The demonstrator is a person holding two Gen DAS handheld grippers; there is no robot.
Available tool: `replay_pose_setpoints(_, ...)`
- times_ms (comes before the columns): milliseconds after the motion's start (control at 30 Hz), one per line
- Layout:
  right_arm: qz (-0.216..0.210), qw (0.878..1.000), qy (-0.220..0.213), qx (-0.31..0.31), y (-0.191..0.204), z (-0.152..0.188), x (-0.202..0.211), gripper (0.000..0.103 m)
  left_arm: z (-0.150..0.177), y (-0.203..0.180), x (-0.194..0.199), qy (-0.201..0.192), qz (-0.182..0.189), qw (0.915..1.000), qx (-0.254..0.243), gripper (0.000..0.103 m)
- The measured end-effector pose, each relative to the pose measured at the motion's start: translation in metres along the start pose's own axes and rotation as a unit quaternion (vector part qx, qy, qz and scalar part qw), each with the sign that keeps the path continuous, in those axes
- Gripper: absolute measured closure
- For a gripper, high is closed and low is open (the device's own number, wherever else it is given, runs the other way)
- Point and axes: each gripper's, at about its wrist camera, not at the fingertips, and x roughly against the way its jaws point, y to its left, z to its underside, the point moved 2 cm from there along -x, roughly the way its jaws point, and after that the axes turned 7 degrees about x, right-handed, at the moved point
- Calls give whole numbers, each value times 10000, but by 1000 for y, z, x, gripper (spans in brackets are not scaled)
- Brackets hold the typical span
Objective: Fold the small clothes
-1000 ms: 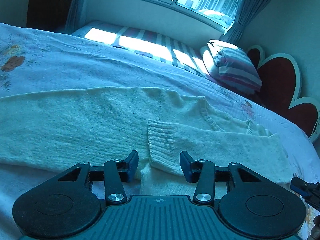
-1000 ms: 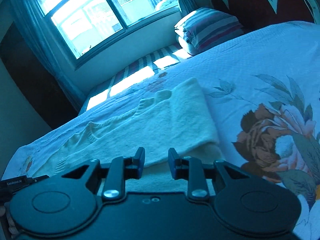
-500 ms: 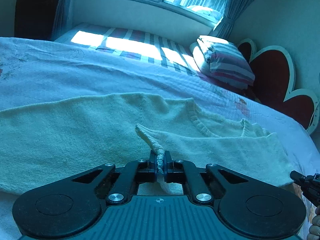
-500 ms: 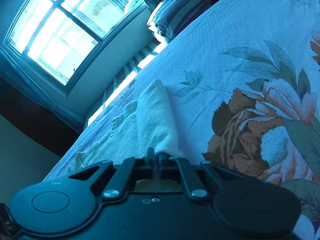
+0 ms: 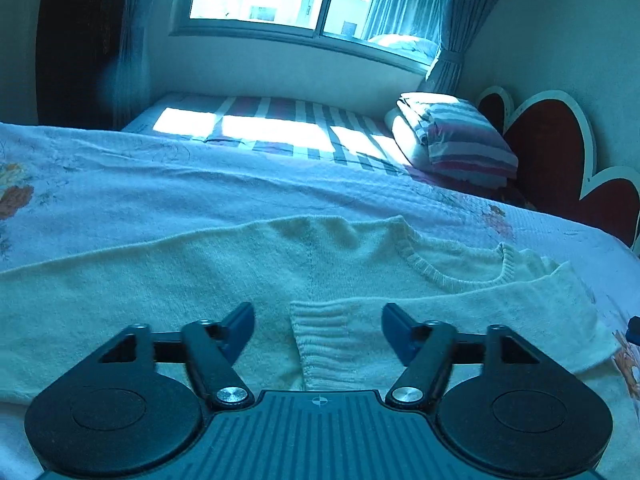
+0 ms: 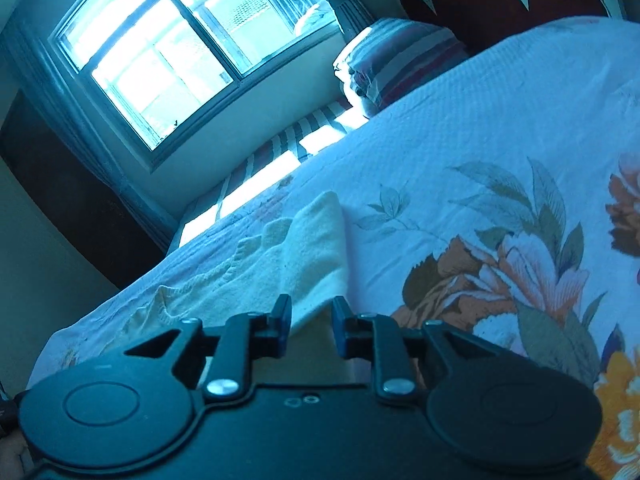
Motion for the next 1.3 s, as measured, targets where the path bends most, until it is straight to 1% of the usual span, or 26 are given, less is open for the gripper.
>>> replay_pose_setpoints(67, 79, 9998, -78, 145, 1, -12, -8, 75, -6, 0, -5, 42, 17, 10000, 28, 26)
replay_pose_setpoints(167, 172, 9998, -95, 102, -4, -31, -31, 76, -6, -5, -25, 333, -43, 9994, -79, 28)
replay_pose_setpoints(233, 215, 9997, -39, 90, -6, -38, -46, 76, -1, -6, -37, 570, -66, 9983, -92, 69)
replay_pose_setpoints(267, 213, 9997, -28, 85, -6, -41, -52, 76, 1, -6, -39, 555, -72, 9984, -124, 84)
replay_pose_setpoints(300, 226, 9997, -30, 89, -6, -44, -56, 76, 2, -8, -38, 506, 39, 9986, -127, 96)
replay_pose_setpoints(367, 249, 9996, -42, 84, -6, -45, -59, 76, 0, -10, -31, 333, 108, 9993, -105, 97)
replay_pose_setpoints(433, 245, 9997, -28, 77, -7, -45, -58, 76, -5, -6, -19, 17, 150, 9999, 0, 97)
replay_pose_setpoints(467, 223, 9997, -47, 96, -6, -44, -57, 76, -7, -4, -15, -49, 152, 9999, 10, 97)
replay_pose_setpoints(500, 188, 9997, -65, 132, -6, -42, -53, 76, -9, 0, -14, -112, 56, 9999, 32, 97)
replay_pose_setpoints(533, 177, 9997, -51, 183, -5, -43, -55, 76, -9, 4, -16, -119, -24, 9999, 82, 97)
replay_pose_setpoints(600, 202, 9995, 3, 261, -5, -41, -61, 76, -6, 13, -28, 188, -127, 9996, 158, 97)
replay_pose_setpoints(633, 193, 9995, 60, 230, -6, -39, -64, 77, -2, 15, -33, 304, -167, 9993, 101, 97)
replay_pose_setpoints(700, 188, 9992, 267, 243, -8, -34, -73, 79, 1, 11, -33, 281, -202, 9993, -158, 97)
replay_pose_setpoints(767, 249, 9976, 538, 354, -8, -27, -83, 81, -2, 10, -30, 286, -186, 9993, -180, 97)
replay_pose_setpoints(800, 272, 9973, 524, 432, -7, -27, -82, 85, -3, 11, -29, 282, -178, 9993, -175, 97)
replay_pose_setpoints(867, 308, 9978, 433, 404, -5, -31, -75, 85, -2, 13, -30, 315, -150, 9993, -160, 97)
replay_pose_setpoints(933, 86, 9993, 139, 327, -3, -38, -58, 82, 0, 13, -30, 313, -129, 9993, -179, 97)
replay_pose_setpoints(967, 14, 9994, 99, 345, -1, -38, -49, 82, 0, 13, -31, 313, -122, 9993, -168, 97)
replay_pose_setpoints(1000, -2, 9991, 106, 417, 1, -37, -42, 82, -1, 13, -31, 315, -117, 9993, -148, 97)
replay_pose_setpoints(1067, -116, 9979, 122, 631, 7, -27, -27, 78, -1, 12, -32, 316, -120, 9993, -157, 97)
replay_pose_setpoints(1100, -158, 9970, 258, 710, 10, -21, -27, 82, -1, 12, -32, 319, -124, 9993, -165, 97)
replay_pose_setpoints(1133, 26, 9944, 504, 931, 12, -12, -32, 86, -2, 11, -31, 319, -113, 9993, -158, 97)
replay_pose_setpoints(1167, 377, 9902, 718, 1140, 12, -4, -38, 88, -3, 11, -29, 294, -108, 9994, -145, 97)
replay_pose_setpoints(1200, 645, 9876, 810, 1178, 7, 1, -43, 103, -4, 11, -26, 256, -84, 9995, -141, 97)
replay_pose_setpoints(1267, 777, 9906, 715, 871, -1, -4, -42, 103, -6, 7, -19, 182, -52, 9996, -199, 97)
replay_pose_setpoints(1300, 793, 9923, 558, 774, 1, -10, -38, 94, -7, 6, -17, 168, -50, 9996, -222, 97)
